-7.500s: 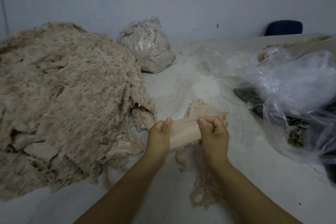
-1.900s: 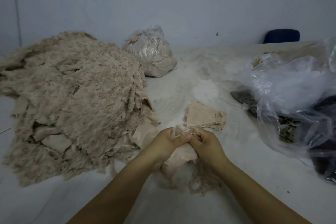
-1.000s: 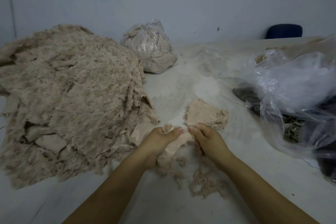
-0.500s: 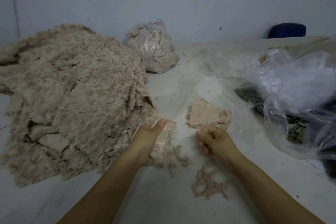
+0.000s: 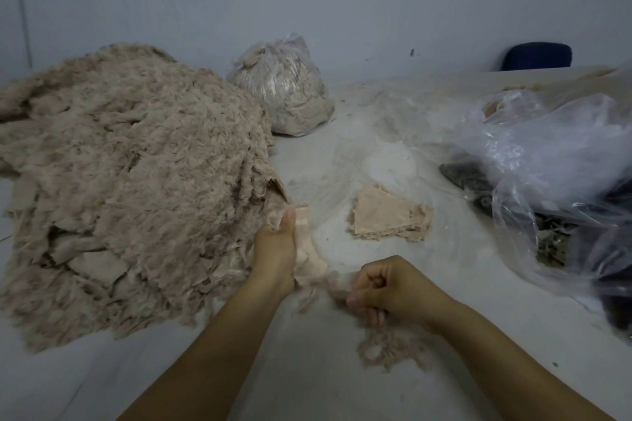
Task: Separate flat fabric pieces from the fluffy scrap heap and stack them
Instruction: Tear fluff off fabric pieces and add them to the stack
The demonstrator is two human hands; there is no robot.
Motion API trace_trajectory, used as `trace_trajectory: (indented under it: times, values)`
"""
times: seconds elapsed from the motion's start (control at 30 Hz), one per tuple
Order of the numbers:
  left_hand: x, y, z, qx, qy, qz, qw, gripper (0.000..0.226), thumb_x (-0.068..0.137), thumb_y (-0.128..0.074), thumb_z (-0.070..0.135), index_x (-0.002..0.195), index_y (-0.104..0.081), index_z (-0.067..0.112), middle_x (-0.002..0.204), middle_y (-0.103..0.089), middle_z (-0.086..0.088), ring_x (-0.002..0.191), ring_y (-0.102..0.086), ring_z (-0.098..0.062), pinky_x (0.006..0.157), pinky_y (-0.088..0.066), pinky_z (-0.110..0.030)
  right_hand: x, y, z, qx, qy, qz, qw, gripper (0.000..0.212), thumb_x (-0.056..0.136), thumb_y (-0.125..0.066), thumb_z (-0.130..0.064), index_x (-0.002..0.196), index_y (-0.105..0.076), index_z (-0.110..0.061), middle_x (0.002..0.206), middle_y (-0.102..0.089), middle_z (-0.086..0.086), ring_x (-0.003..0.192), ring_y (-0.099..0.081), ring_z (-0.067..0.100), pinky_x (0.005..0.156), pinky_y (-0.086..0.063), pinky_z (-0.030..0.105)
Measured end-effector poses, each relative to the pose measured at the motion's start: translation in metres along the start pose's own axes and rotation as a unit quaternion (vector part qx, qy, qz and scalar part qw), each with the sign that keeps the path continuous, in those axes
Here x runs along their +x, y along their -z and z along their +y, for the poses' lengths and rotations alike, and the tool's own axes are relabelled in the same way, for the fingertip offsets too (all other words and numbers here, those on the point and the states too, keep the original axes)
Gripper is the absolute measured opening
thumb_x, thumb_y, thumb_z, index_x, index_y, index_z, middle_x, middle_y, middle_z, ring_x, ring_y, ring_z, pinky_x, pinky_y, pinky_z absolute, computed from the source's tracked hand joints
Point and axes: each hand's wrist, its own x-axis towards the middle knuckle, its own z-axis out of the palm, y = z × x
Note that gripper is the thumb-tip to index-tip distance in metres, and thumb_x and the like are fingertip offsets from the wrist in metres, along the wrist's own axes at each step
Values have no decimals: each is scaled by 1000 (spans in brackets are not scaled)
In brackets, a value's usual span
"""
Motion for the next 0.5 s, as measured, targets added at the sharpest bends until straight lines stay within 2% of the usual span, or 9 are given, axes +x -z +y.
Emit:
trace_trajectory:
  times: [0.07,0.13,0.17,0.23,0.3,0.33,0.37,0.43,0.5]
  values:
    - [7,3,4,-20,-5,8,1000,35,94,-54,37,93,-63,3,96,-63,-26,86,-62,-37,88,-48,-58,-6,5,-2,-27,-28,-41,998,16,76,-79,-25,81,-74,-11,67,-71,6,55,-63,19,52,-48,20]
    - [7,1,5,-33,-1,-4,999,41,94,-53,38,107,-61,0,102,-63,-25,91,-62,-36,89,-49,-56,-8,4,-8,1,-57,-73,996,30,70,-81,-37,96,-72,-25,83,-74,4,57,-66,16,53,-50,21]
    - [4,-3,4,-32,6,-11,999,47,94,-53,41,115,-59,0,110,-62,-28,98,-62,-40,91,-50,-55,-6,2,-11,13,-59,-56,997,35,70,-80,-42,101,-69,-31,85,-73,4,56,-65,14,52,-50,22]
    - [-4,-15,-3,-19,18,-30,999,58,93,-51,48,126,-52,1,117,-61,-26,103,-61,-40,87,-53,-49,-1,-7,-17,41,-27,3,999,29,73,-75,-48,96,-67,-31,68,-69,7,48,-59,11,47,-47,21]
    - [-9,-23,-8,-25,22,-35,999,58,92,-50,50,122,-54,0,104,-66,-18,92,-66,-32,75,-55,-39,4,-16,-19,92,-7,22,995,17,80,-74,-35,76,-68,-20,53,-62,4,41,-53,9,43,-42,18]
    - [-11,-24,-8,-45,19,-33,998,56,93,-50,48,119,-55,-1,101,-67,-17,89,-66,-31,74,-56,-38,6,-18,-17,102,-6,19,995,18,83,-74,-25,69,-68,-15,51,-60,5,40,-51,9,43,-40,18]
    - [-9,-24,-6,-62,13,-25,998,56,93,-50,47,120,-54,-2,104,-66,-18,94,-66,-32,80,-56,-42,6,-18,-14,100,-16,14,995,18,83,-73,-18,67,-68,-12,53,-61,7,41,-50,10,43,-40,18]
    - [-2,-21,-1,-82,10,-4,997,55,94,-50,45,123,-53,-1,112,-64,-20,101,-64,-35,90,-52,-50,2,-10,-9,53,-45,-4,998,11,83,-73,-13,76,-72,-5,61,-64,12,43,-53,11,44,-42,20]
    - [2,-21,2,-88,6,16,996,55,94,-50,46,121,-53,-1,108,-66,-19,97,-65,-35,89,-52,-52,0,-4,-7,23,-62,-11,998,12,81,-75,-16,88,-74,-6,65,-66,12,45,-54,11,45,-43,20]
